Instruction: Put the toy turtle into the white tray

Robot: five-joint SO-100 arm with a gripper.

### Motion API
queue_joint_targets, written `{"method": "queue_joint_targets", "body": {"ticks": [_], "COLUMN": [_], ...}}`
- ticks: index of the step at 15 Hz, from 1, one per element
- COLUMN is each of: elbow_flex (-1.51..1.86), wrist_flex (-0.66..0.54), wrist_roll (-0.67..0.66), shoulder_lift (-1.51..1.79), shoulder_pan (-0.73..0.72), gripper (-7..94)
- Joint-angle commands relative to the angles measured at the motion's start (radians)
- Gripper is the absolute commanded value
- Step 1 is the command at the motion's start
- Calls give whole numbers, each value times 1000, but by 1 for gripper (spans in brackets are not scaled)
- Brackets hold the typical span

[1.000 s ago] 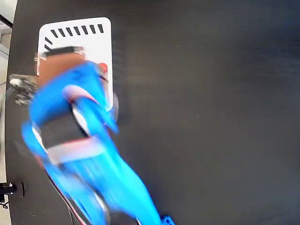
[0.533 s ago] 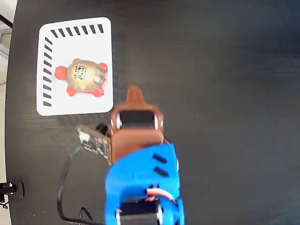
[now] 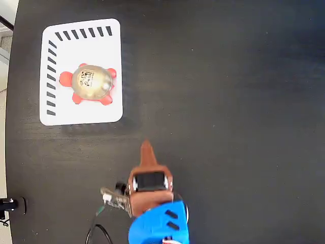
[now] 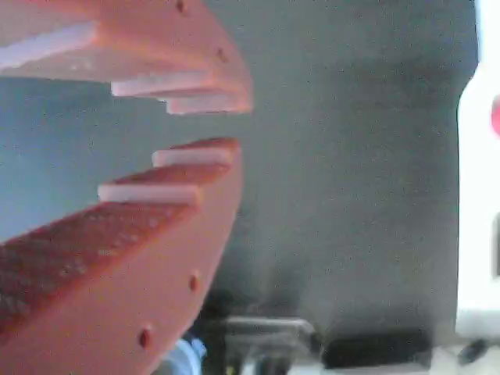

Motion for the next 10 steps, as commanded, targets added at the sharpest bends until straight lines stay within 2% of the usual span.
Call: {"method": "queue_joint_targets", "body": {"ticks": [1, 7, 10], "elbow_flex": [26, 46, 41], "wrist_flex": [69, 215, 229], "wrist_roll": [9, 48, 31], "shoulder_lift": [101, 117, 117], "shoulder_pan": [-3, -32, -40], "gripper": [-1, 0, 0]}}
